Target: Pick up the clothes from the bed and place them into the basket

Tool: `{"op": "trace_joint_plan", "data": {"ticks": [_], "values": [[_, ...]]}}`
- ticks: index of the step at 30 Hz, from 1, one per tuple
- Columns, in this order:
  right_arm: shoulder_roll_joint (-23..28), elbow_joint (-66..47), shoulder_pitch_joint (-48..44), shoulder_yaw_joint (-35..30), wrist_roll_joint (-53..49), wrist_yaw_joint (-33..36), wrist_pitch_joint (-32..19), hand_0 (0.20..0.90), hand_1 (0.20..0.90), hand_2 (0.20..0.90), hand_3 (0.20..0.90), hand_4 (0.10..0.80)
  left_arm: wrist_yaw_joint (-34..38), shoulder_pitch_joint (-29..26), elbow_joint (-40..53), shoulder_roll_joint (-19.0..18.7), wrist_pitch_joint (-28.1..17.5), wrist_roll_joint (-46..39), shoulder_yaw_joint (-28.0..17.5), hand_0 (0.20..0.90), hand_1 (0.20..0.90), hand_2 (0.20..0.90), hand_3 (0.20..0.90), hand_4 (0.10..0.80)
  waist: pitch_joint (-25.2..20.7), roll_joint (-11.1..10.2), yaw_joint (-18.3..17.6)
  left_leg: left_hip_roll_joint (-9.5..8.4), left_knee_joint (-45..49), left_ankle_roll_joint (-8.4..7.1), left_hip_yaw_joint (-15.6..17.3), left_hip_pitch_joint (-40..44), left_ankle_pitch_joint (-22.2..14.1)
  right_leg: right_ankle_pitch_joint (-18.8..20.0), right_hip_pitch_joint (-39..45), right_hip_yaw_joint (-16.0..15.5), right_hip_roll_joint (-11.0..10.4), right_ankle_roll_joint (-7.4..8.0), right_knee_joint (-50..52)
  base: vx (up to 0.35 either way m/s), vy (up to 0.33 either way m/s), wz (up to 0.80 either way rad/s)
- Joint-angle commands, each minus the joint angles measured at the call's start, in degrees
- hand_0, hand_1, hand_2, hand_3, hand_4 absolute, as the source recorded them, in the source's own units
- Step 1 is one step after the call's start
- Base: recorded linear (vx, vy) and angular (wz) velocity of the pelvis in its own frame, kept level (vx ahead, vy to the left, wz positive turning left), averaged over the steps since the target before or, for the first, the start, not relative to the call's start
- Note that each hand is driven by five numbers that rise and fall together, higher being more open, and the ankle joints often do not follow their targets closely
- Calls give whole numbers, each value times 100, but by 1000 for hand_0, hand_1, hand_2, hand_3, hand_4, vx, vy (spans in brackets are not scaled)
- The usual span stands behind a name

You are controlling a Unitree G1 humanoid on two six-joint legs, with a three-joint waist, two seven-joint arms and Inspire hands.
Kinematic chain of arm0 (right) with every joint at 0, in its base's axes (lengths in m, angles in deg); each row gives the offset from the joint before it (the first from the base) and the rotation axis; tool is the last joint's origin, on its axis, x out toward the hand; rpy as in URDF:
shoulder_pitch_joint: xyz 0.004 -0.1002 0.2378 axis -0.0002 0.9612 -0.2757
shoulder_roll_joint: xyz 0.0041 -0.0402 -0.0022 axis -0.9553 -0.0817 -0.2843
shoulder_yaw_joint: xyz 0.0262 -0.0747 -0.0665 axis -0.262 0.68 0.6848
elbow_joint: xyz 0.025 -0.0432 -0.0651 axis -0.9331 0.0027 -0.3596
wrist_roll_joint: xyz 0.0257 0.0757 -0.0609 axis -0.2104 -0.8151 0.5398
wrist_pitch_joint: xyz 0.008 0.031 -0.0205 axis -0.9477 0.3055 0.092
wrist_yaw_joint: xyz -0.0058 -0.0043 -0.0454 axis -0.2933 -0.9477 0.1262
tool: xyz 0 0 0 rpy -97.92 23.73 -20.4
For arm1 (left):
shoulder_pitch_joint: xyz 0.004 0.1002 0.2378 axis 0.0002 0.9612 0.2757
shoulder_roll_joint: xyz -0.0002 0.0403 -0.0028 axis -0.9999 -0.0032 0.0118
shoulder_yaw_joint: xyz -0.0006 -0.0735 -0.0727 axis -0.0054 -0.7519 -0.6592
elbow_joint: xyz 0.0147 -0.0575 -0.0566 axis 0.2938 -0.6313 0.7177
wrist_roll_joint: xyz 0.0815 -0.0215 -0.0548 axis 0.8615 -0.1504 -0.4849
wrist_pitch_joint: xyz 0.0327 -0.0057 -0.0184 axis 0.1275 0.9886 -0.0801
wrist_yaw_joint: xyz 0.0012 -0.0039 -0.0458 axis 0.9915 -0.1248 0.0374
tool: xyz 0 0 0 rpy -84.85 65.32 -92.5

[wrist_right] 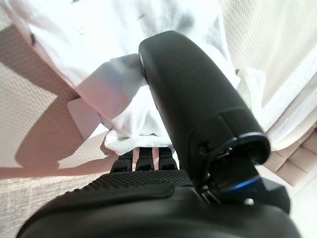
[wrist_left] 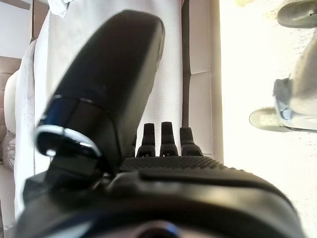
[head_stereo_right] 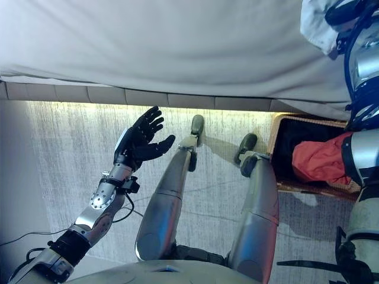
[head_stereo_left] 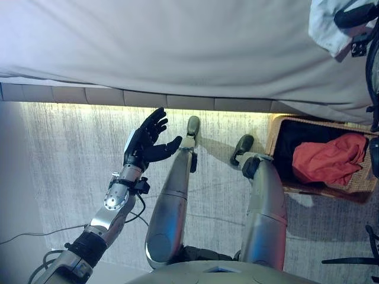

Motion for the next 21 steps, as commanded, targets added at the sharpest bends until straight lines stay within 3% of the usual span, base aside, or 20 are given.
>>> {"op": "trace_joint_plan", "data": {"ticks": [1,2,11,21], "values": [[224,-279,-274,406,-300,-297,-499,547,547,547,488,388,99,298,804,-344,-444,122,-323,900,900,900,900,800,-188,123,195,-205,909,579,338,-97,-1235,-256,140,210,412,65,103,-4,-52,5],[221,-250,-281,393,-299,-257,-563,300,300,300,200,100,72,314,814,-375,-434,105,-352,900,900,900,900,800,-188,116,206,-198,936,587,339,-112,-1245,-264,133,197,409,62,130,-3,-53,5],[343,-336,-71,112,-397,171,-790,300,300,300,200,100,-60,531,860,-496,-504,157,-506,900,900,900,900,800,-188,-2,215,-127,976,550,293,143,-1294,-232,485,120,449,84,-14,-3,-22,-1],[543,-218,124,-85,-359,161,-796,300,300,300,200,100,-273,628,741,-464,-580,130,-609,900,900,900,900,800,-188,-144,155,71,240,379,489,1537,-1102,-222,1921,-7,409,97,-752,17,50,-3]]}}
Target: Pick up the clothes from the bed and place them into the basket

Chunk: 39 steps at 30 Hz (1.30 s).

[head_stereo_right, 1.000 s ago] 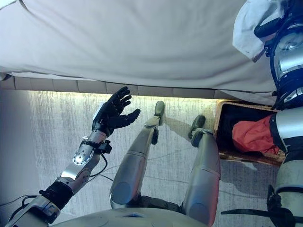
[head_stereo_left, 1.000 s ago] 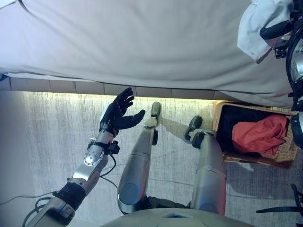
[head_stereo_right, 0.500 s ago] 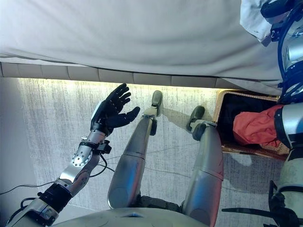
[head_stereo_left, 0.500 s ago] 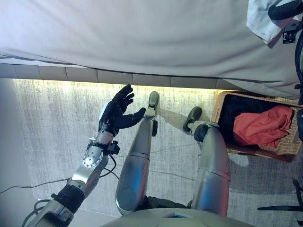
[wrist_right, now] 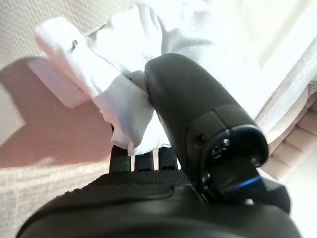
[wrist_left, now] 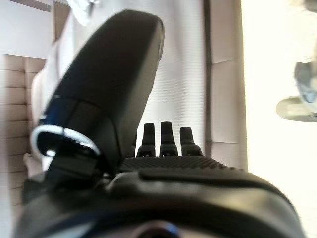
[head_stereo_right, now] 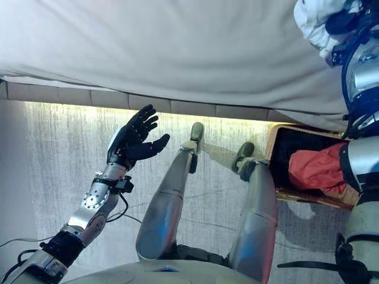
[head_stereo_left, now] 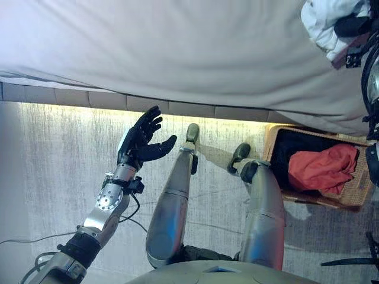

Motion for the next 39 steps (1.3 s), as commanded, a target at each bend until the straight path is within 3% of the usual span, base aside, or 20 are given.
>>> {"op": "trace_joint_plan", "data": {"ticks": [1,4,10,11,18,27,33,39], "values": [[566,-274,-417,-113,-11,132,-501,300,300,300,200,100,-178,434,694,-221,-576,117,-402,900,900,900,900,800,-206,-142,82,56,193,265,556,799,-966,-234,1012,37,356,37,-461,38,119,-13],[683,-256,-253,-241,-84,-141,-571,300,300,300,200,100,-290,342,591,-186,-494,189,-408,900,900,900,900,800,-209,-266,11,97,-258,207,686,1581,-928,-164,1752,-12,317,107,-952,79,131,-15],[951,-319,265,-476,-163,-702,-774,300,300,300,200,100,-141,130,249,-152,-174,235,-315,900,900,900,900,800,-838,-533,-240,180,-1241,143,1002,2778,-905,185,2912,57,383,296,-2260,126,110,-32],[999,-370,376,-535,-191,-753,-793,300,300,300,200,100,-143,91,191,-136,-131,199,-315,900,900,900,900,800,-942,-562,-294,183,-1437,174,1088,2903,-762,383,3048,33,378,296,-2518,44,126,-32],[1217,-1065,1981,-1457,-350,-1194,-819,300,300,300,200,100,-203,134,-213,144,124,498,-455,900,900,900,900,800,-1855,-804,-760,177,-2495,220,1288,4121,-664,867,4081,552,507,611,-3691,144,115,-31],[763,-1762,3923,-2499,-195,-1439,-893,300,300,300,200,100,-423,-304,-1126,471,632,434,-593,900,900,900,900,800,-2487,-922,-1328,309,-3250,229,1590,4995,-632,1355,4554,1232,593,895,-4396,26,61,-28],[251,-2363,4917,-2960,254,-1331,-784,300,300,300,200,100,-569,-568,-1694,795,699,615,-660,900,900,900,900,800,-2562,-942,-1739,325,-3438,254,1828,5179,-685,1495,4482,1714,724,974,-4545,-60,21,-31],[-211,-2416,5266,-2976,283,-1282,-722,300,300,300,200,100,-611,-881,-1937,967,704,845,-477,900,900,900,900,800,-2582,-917,-2069,349,-3330,303,2165,5249,-836,1524,4340,2063,833,1012,-4495,-35,35,-36]]}}
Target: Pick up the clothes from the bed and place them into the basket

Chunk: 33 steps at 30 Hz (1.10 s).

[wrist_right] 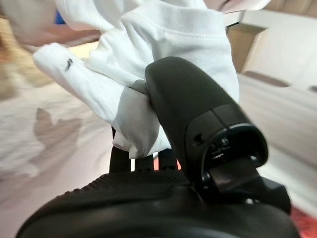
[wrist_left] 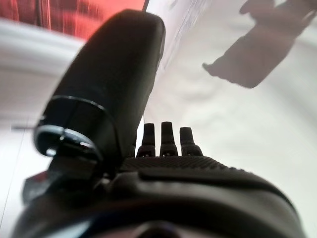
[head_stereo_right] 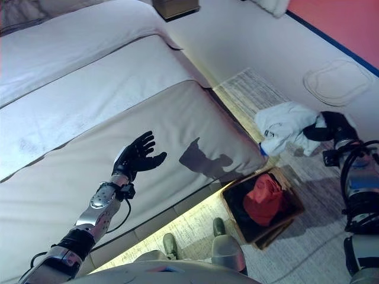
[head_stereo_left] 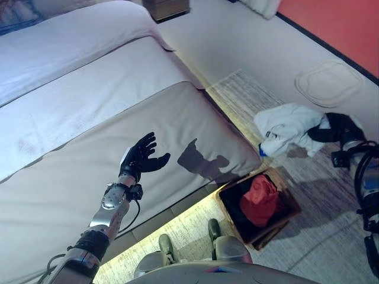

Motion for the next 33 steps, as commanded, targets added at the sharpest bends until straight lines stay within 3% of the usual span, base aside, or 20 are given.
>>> {"op": "trace_joint_plan", "data": {"ticks": [1,11,23,24,25,33], "values": [[160,-219,-86,-219,-53,185,-449,300,300,300,200,100,-146,-357,14,110,-453,340,185,900,900,900,900,800,-862,-36,-127,202,526,33,10,-94,-955,-242,-424,315,99,108,512,12,37,-43],[-492,427,468,-261,68,21,-713,300,300,300,200,100,-66,-435,-265,276,-373,344,343,900,900,900,900,800,-845,168,-393,253,685,18,320,-17,-1087,-209,-505,426,166,106,524,6,-3,-18],[-866,974,427,73,234,-1,-818,300,300,300,200,100,-65,-447,-416,389,-496,356,467,900,900,900,900,800,-809,295,-340,244,620,-31,309,-15,-1023,-134,-516,339,165,124,417,-11,-54,0],[-903,1007,430,90,245,6,-836,368,368,368,280,180,-87,-443,-428,393,-500,367,467,900,900,900,900,800,-811,304,-328,241,599,-37,295,-12,-1008,-130,-508,333,168,124,401,-4,-43,4],[-958,1005,430,124,287,70,-822,900,900,900,900,800,-98,-443,-437,399,-504,385,476,900,900,900,900,800,-810,312,-312,234,578,-38,275,-17,-989,-121,-504,332,174,125,385,-9,-42,3],[-1075,1116,353,235,399,433,-617,900,900,900,900,800,37,-508,-450,416,-504,384,525,900,900,900,900,800,-735,333,-255,226,533,-52,198,-78,-938,-113,-524,322,191,131,356,-28,-23,3]]}}
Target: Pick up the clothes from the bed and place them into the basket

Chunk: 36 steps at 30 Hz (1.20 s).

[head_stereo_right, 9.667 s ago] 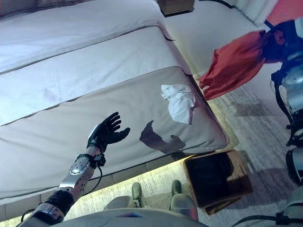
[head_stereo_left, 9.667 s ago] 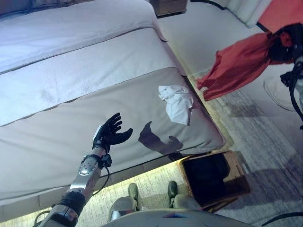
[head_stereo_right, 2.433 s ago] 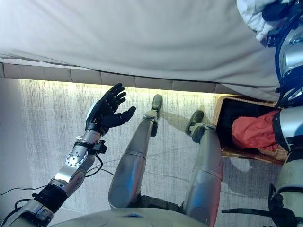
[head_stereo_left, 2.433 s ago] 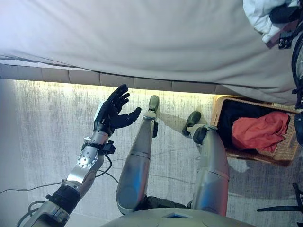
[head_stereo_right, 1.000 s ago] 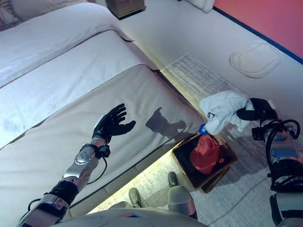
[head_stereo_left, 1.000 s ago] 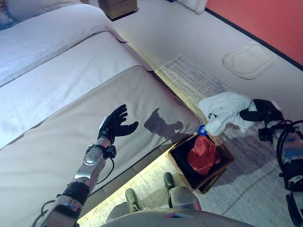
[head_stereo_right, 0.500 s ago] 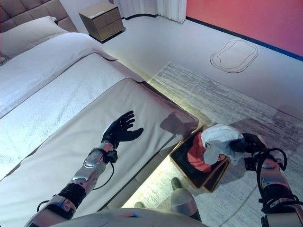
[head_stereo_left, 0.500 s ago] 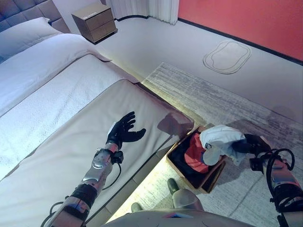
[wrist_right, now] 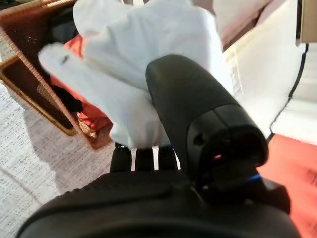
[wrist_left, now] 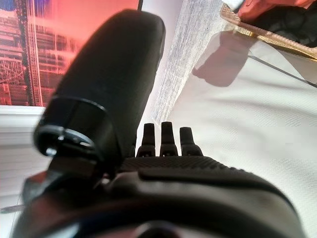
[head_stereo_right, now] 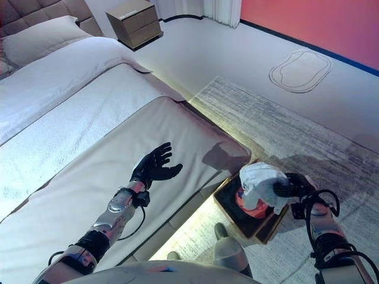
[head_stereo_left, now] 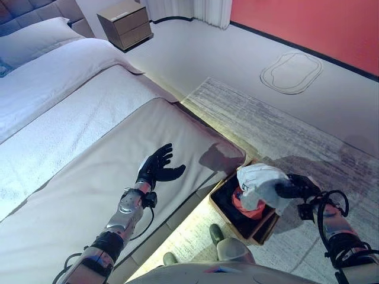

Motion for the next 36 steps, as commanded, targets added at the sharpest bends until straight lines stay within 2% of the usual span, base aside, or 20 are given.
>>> {"op": "trace_joint_plan", "data": {"ticks": [1,14,17,21,24,26,30,36], "values": [[223,243,-817,-123,-72,397,-342,900,900,900,900,800,155,-473,69,-60,-535,79,54,900,900,900,900,800,-226,-117,156,33,523,76,-161,-8,-935,-209,-320,20,7,190,455,0,0,0],[-3,429,-694,-228,-224,707,-369,900,900,900,900,800,371,-451,161,-42,-663,-27,-27,900,900,900,900,800,-220,-94,188,52,451,49,-221,49,-879,-218,-227,28,27,167,406,-2,2,1],[-62,29,-642,-193,-291,833,-530,900,900,900,900,800,418,-416,201,-42,-638,-50,-97,900,900,900,900,800,-238,-115,214,69,403,32,-258,74,-838,-231,-196,2,27,144,416,0,0,0],[-226,-1104,-488,-15,-289,1003,-622,900,900,900,900,800,416,-287,197,16,-617,-116,-186,900,900,900,900,800,-255,-137,240,67,335,14,-385,72,-779,-278,-165,-58,30,114,439,8,13,6],[-506,-1909,-317,129,76,1316,-885,900,900,900,900,800,429,-160,130,173,-654,-207,-230,900,900,900,900,800,-260,-151,279,52,316,13,-515,23,-737,-312,-135,-110,11,106,437,5,40,10],[-733,-2367,-163,296,760,1784,-1226,900,900,900,900,800,504,12,144,357,-720,-236,-219,900,900,900,900,800,-252,-154,364,27,247,22,-683,6,-692,-341,-69,-170,-11,105,408,27,28,13],[-978,-2793,-91,712,1796,2306,-1383,900,900,900,900,800,521,305,171,609,-726,-192,-219,900,900,900,900,800,-234,-153,597,-42,177,25,-983,-54,-633,-364,31,-391,-100,107,320,36,16,29],[-892,-3209,105,951,2258,2105,-1437,900,900,900,900,800,423,718,281,582,-617,95,-387,900,900,900,900,800,-273,-209,946,-111,124,13,-1344,-180,-581,-423,163,-810,-250,123,192,51,-6,41]]}}
